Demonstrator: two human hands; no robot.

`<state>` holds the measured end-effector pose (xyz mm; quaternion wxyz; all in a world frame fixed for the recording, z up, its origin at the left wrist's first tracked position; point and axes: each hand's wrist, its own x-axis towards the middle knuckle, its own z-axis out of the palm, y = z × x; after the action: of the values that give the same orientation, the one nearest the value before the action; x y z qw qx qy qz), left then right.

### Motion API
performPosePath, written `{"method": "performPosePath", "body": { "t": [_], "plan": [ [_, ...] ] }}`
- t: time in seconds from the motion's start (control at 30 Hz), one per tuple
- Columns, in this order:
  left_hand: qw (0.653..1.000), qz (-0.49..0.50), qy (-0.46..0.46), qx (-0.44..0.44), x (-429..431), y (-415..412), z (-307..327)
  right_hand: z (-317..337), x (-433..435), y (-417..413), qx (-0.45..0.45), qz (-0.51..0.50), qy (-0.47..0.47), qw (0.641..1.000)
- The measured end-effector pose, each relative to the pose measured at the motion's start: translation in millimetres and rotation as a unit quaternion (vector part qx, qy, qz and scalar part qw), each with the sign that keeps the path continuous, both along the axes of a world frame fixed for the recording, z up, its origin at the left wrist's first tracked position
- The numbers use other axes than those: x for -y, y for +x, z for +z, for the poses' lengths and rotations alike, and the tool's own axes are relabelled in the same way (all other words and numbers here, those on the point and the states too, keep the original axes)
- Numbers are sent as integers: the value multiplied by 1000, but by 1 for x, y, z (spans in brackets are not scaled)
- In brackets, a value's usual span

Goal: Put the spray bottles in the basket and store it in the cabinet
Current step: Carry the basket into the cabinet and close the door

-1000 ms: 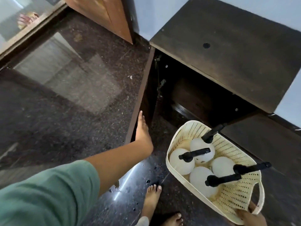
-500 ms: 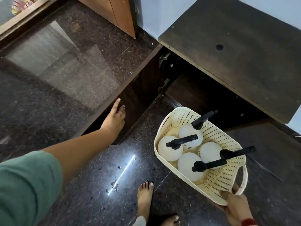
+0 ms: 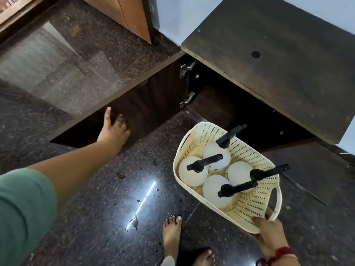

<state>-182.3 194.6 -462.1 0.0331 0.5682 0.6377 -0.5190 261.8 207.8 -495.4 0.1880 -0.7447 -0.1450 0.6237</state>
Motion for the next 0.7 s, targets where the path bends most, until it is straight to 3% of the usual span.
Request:
{"method": "performPosePath", "body": {
  "t": [0.07,0.13,0.17,0.23,0.27,0.3,0.33,0.37,0.47,0.5,0.7],
  "plan": [
    [998,34,33,42,-1,9,-4,-2,-3,-6,0,0,3,1000],
    [965,115,145,185,-9,27,-6,-7,-4,-10,4,6,5,1000],
    [904,182,245,300,-17,37,-2,-8,-5,-13,2,10,8,1000],
    [721,255,395,509,-39,66,8,-9,-7,-19,0,17,11,1000],
    [666,245,423,564,-53,84,16,-10,-9,-22,-1,19,11,1000],
    [639,231,425,598,-66,102,23,-11,-10,-25,-2,20,11,1000],
    [634,222,412,617,-80,117,29,-11,-11,-27,-2,21,12,1000],
    [656,213,386,613,-94,131,33,-11,-12,-30,-1,21,16,1000],
    [788,159,284,522,-130,156,31,-9,-17,-32,1,23,25,999],
    [807,143,260,511,-136,160,29,-9,-18,-33,0,25,25,999],
    [804,58,252,535,-146,177,24,-11,-34,-33,-7,39,26,999]
  ]
}}
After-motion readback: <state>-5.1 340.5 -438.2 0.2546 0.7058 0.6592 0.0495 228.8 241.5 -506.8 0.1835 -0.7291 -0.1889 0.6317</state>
